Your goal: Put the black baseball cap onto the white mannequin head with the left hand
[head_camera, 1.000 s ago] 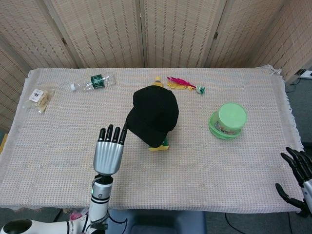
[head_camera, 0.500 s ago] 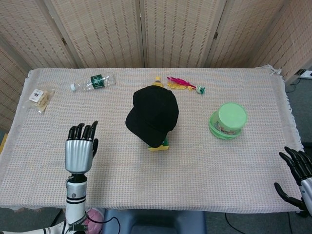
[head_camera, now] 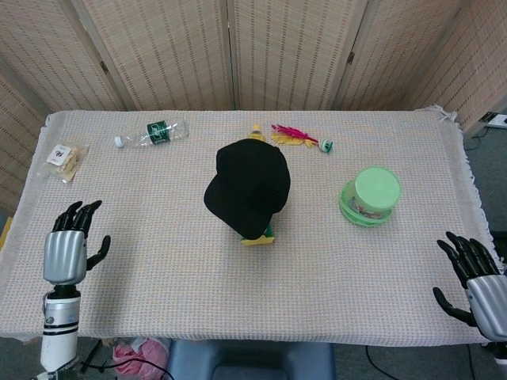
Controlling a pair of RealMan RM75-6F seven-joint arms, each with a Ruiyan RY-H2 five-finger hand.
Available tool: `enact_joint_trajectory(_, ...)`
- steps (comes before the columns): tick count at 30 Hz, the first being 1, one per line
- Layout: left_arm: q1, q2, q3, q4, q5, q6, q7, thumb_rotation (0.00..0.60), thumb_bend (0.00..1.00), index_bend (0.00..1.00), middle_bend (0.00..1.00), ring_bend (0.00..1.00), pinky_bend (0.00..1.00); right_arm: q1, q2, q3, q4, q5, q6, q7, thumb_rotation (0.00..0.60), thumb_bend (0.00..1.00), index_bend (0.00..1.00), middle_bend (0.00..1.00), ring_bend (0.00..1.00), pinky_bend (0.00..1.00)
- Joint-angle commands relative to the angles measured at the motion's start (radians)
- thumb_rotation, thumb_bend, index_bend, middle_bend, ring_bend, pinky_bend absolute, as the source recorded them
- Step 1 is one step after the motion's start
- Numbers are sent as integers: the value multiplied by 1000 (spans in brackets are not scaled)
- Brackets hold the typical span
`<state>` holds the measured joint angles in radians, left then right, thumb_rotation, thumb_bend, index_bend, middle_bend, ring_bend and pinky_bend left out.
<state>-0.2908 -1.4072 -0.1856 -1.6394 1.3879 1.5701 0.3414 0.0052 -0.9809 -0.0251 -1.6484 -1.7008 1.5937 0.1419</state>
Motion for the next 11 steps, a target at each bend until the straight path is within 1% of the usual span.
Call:
enact_joint_trajectory(1, 63, 145, 72, -31, -30, -94, -138, 600, 359, 114, 188, 121, 256, 12, -14, 5, -11, 16, -28, -38, 600, 307, 0, 0, 0, 0)
enact_joint_trajectory(4, 104, 205, 123, -38, -14, -107, -222, 582, 358, 76, 126, 89, 239, 17, -23, 5, -19, 29, -48, -73, 600, 308, 0, 0, 0, 0)
enact_joint_trajectory(6, 139, 231, 152, -26, 10, -86, -273, 579, 358, 62, 104, 75, 228, 17, -29, 7, -24, 34, -52, -95, 600, 307, 0, 0, 0, 0)
enact_joint_trajectory(9, 182, 250, 183, 0, 35, -54, -336, 596, 357, 53, 96, 59, 227, 19, -39, 10, -30, 45, -61, -123, 600, 308, 0, 0, 0, 0)
enact_joint_trajectory(11, 199, 254, 189, 11, 42, -38, -348, 599, 358, 51, 96, 54, 226, 21, -44, 12, -34, 54, -67, -140, 600, 308, 0, 0, 0, 0)
